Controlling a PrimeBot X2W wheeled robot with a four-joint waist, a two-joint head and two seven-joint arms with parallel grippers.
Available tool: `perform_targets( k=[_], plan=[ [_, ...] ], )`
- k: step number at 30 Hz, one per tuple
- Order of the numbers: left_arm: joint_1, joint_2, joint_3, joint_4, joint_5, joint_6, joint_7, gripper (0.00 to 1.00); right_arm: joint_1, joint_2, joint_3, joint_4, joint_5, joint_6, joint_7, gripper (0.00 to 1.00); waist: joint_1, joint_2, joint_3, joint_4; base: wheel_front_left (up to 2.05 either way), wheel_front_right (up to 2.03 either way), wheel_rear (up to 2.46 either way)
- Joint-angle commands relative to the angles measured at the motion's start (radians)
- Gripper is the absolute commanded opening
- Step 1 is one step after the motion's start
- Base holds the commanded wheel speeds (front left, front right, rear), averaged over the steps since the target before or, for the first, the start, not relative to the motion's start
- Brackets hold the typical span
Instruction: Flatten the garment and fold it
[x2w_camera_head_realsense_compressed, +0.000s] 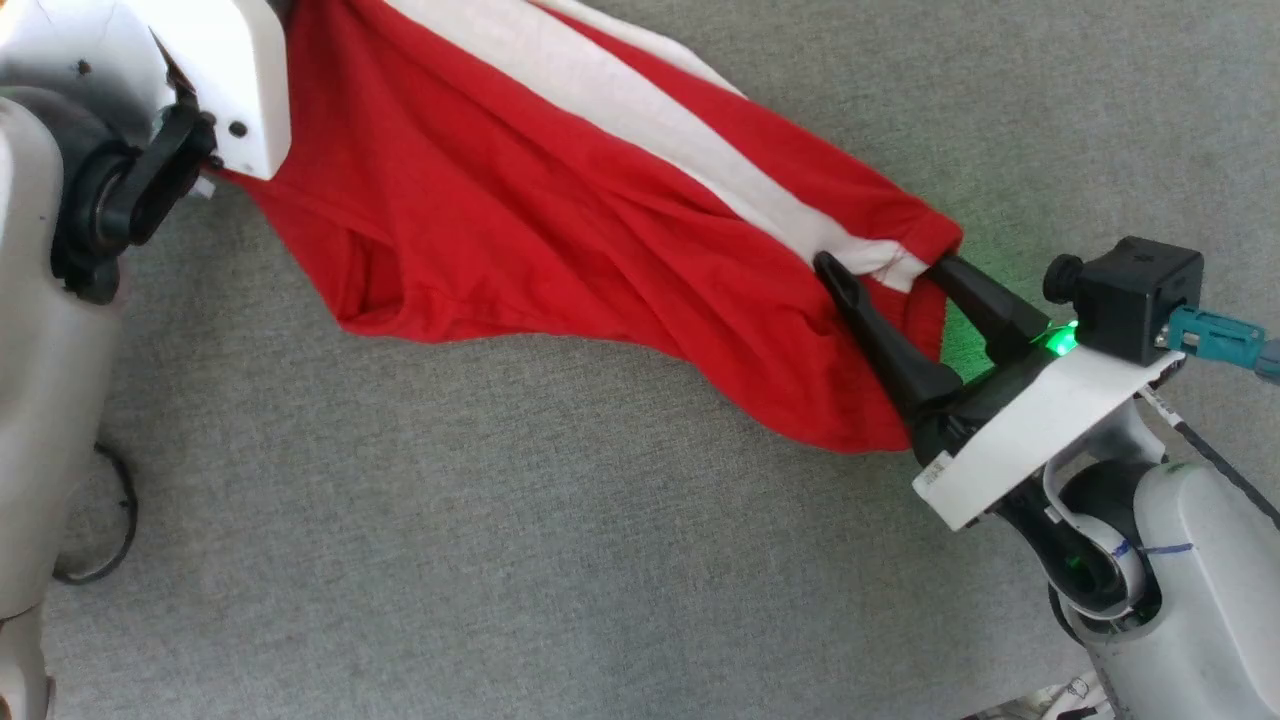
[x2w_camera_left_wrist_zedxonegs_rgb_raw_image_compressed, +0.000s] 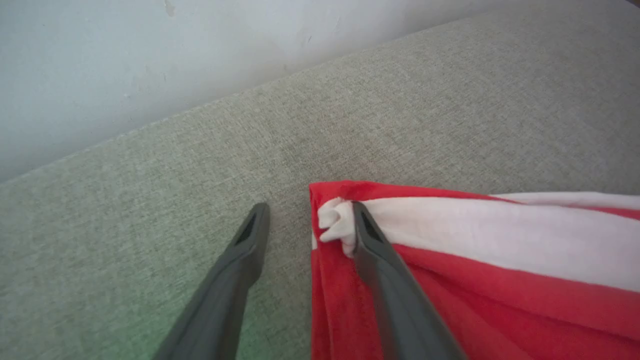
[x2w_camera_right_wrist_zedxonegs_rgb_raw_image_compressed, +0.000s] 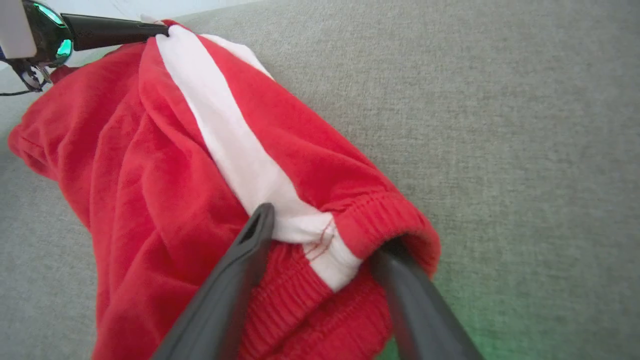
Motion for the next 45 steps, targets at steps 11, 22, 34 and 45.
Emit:
perform_targets(
  k=[11,22,34,45],
  plan=[
    [0.093,-0.053,0.038,0.012,-0.066,0.026,-0.095,1.0,0.071,-0.017,-0.072,-0.032,0.008,-0.003,0.092,1.0,0.0,0.0,-0.117,0.02,0.0,0.0,0.0],
    [0.266,-0.037,0.071,-0.099,-0.021,0.047,-0.325,1.0,0.217,0.04,-0.19,-0.126,-0.053,-0.003,0.153,1.0,0.0,0.0,-0.27,0.044,0.0,0.0,0.0],
    [0.582,-0.063,0.085,-0.269,0.154,0.188,-0.727,1.0,0.392,0.176,-0.318,-0.173,-0.246,-0.003,0.01,1.0,0.0,0.0,-0.375,0.091,0.0,0.0,0.0],
    [0.794,-0.081,0.103,-0.35,0.21,0.3,-0.865,1.0,0.422,0.182,-0.355,-0.122,-0.208,-0.003,-0.041,1.0,0.0,0.0,-0.404,0.148,0.0,0.0,0.0]
  ],
)
